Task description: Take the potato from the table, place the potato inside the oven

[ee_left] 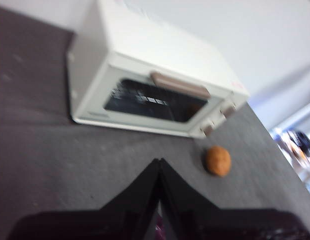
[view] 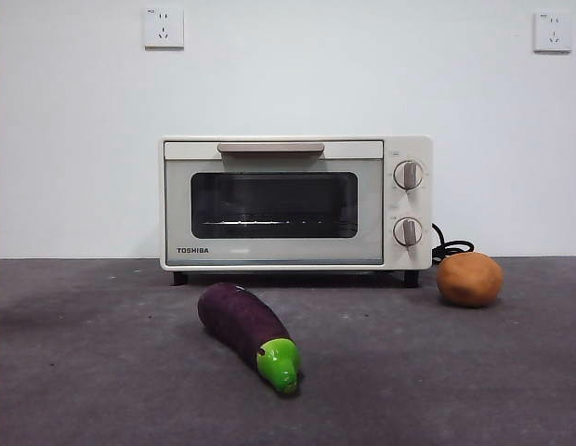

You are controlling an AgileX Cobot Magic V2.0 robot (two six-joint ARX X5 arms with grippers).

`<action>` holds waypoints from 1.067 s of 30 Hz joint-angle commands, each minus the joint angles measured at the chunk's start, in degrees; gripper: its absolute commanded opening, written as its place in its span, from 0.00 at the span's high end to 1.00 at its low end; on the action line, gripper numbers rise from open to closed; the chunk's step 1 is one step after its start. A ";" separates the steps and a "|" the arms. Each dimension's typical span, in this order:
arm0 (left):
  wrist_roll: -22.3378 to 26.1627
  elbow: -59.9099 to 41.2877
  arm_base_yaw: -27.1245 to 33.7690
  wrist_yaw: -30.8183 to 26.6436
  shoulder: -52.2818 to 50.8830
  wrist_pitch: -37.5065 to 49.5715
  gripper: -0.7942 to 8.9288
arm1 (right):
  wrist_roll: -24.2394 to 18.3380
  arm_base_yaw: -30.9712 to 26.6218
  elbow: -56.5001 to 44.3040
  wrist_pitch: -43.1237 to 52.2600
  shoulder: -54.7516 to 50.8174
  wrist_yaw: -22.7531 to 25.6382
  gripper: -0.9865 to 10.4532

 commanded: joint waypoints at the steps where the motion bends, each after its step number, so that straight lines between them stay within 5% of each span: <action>1: 2.99 4.55 -1.29 1.42 7.04 -2.49 0.92 | -2.34 0.00 3.08 -0.70 2.93 -2.43 0.91; 10: 4.94 14.49 -6.88 1.46 23.41 -5.33 0.92 | -2.29 0.00 9.55 -4.11 10.82 -10.95 0.91; 23: 5.31 23.23 -11.30 1.01 36.22 -5.03 0.92 | -3.17 0.00 10.88 -10.16 16.50 -11.45 0.91; 32: 5.31 34.71 -11.37 1.05 45.51 -7.96 0.92 | -3.23 0.00 10.88 -11.19 20.85 -16.76 0.91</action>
